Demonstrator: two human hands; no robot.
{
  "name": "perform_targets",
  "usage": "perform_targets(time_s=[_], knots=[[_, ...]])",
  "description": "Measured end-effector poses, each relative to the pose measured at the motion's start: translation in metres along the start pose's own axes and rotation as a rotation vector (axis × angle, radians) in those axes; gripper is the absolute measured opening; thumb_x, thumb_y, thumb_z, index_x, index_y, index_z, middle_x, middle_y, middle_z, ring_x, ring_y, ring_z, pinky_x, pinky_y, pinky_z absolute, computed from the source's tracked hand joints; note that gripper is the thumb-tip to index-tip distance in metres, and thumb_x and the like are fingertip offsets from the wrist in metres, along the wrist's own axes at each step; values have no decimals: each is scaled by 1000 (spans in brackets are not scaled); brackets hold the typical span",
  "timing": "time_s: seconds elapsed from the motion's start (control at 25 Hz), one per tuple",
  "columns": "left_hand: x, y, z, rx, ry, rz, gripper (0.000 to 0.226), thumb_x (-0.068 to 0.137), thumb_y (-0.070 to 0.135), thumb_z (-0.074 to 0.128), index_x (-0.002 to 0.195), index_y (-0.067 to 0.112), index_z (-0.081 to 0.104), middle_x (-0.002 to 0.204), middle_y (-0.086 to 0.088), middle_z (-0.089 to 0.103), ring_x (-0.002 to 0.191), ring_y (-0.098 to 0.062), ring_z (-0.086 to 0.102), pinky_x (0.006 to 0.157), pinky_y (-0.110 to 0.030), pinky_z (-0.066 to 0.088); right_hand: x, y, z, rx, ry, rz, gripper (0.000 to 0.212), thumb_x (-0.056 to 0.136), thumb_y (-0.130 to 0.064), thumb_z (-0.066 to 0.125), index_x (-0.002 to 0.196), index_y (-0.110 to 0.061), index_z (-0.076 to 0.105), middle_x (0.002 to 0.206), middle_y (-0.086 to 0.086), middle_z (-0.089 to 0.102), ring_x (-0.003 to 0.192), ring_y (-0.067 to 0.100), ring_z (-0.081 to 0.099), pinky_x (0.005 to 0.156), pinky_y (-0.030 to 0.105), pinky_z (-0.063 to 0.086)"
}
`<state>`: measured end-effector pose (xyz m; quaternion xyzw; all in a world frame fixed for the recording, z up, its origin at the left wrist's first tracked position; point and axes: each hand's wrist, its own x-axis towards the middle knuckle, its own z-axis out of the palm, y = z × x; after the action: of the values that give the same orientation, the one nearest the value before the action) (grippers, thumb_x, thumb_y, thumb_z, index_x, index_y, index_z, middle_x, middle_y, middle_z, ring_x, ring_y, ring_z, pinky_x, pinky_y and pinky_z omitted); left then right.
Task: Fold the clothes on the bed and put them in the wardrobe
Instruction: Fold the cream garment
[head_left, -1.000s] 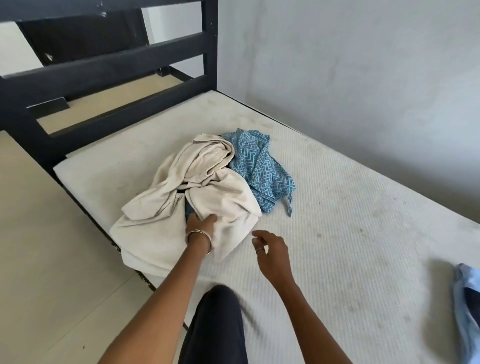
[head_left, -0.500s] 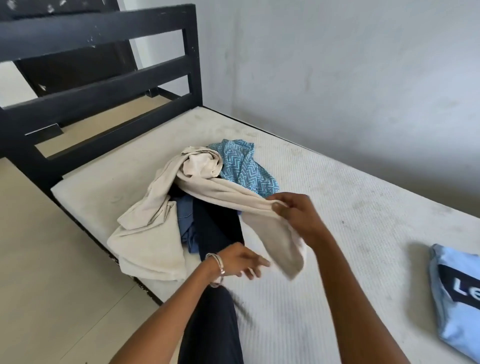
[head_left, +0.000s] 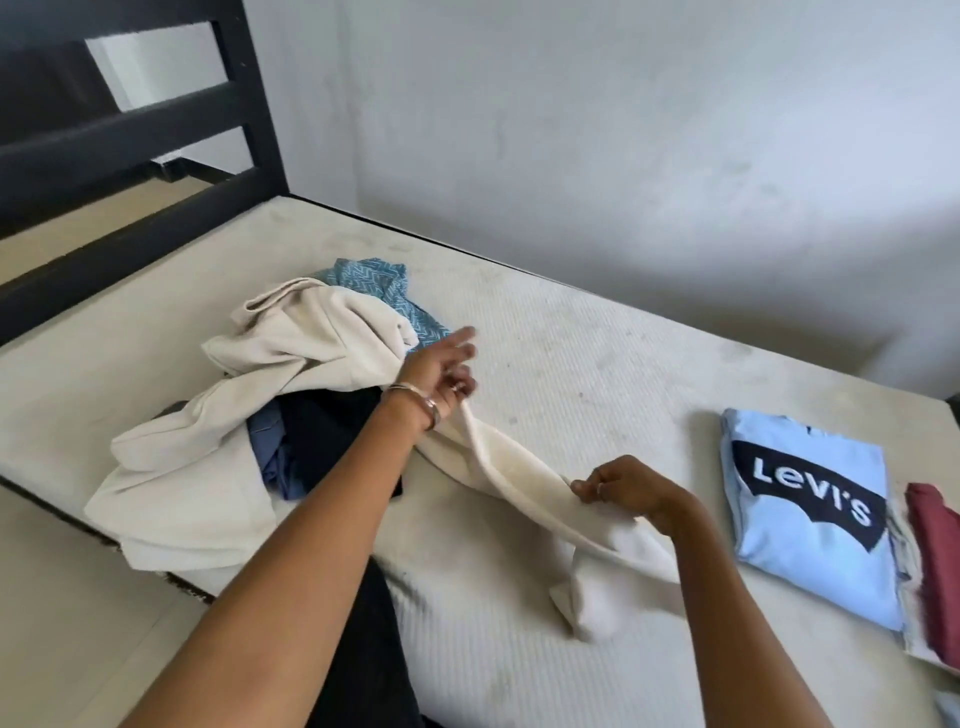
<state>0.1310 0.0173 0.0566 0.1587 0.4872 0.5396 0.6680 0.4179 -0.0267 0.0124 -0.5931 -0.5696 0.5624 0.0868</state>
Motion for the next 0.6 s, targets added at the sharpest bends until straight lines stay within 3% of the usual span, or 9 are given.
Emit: perform_targets(time_s=[0.04,0.12,0.16,0.2,0.24,0.32,0.44,0.52,0.6], knots=[[-2,-12,16,228,-2,-12,15,90,2,56,91,13,66,70,0,67,43,-8,49,48,-17,41,-2,0,4,33,-16,-4,37,68,-39,84,76,-4,74,86,15,68,84,25,60,68,31,37],[6,-52,25,693,225,-14,15,88,18,61,103,14,64,106,-11,69,76,-20,65,68,-27,49,-12,-2,6,242,-55,-87,15,74,-22,79,69,-10,72,78,8,64,74,22,56,64,28,43],[9,-69,16,869,365,-79,39,86,32,64,118,12,56,125,-16,59,100,-29,62,81,-35,50,-20,-5,5,363,-108,-174,12,75,-12,72,63,-13,69,71,5,60,68,19,53,60,26,44],[10,-85,2,866,476,-180,69,80,48,67,132,10,44,135,-19,48,115,-36,53,88,-46,48,-27,-6,2,449,-149,-262,17,73,-6,66,58,-14,64,66,4,55,62,16,49,55,25,40],[13,-94,-9,708,522,-283,98,68,59,72,142,9,31,139,-19,41,118,-41,49,82,-54,49,-36,-9,-2,525,-224,-335,18,71,-4,64,56,-14,59,62,5,49,58,15,43,53,26,34],[17,-100,-13,263,543,-311,121,48,51,84,145,9,26,138,-14,45,112,-39,55,71,-52,53,-44,-8,-9,586,-343,-386,17,71,-9,69,59,-8,57,61,6,45,55,15,39,53,27,28],[6,-88,9,178,545,71,59,74,5,72,130,3,52,120,-7,59,102,-24,59,78,-29,46,-38,-11,-13,240,-263,-252,17,92,-7,59,85,7,64,75,1,64,67,11,57,62,22,45],[-15,-75,33,196,314,258,40,78,-7,68,116,-1,60,106,-8,65,92,-20,61,73,-25,49,-27,-18,-5,108,-30,-163,20,97,-8,52,95,4,69,81,-7,71,72,8,58,64,23,43],[-43,-80,55,383,-54,324,25,75,-8,69,98,0,64,88,0,68,79,-11,62,70,-23,48,-32,-32,4,311,89,-237,28,101,-11,47,84,-5,67,66,-10,68,64,8,55,57,21,39]])
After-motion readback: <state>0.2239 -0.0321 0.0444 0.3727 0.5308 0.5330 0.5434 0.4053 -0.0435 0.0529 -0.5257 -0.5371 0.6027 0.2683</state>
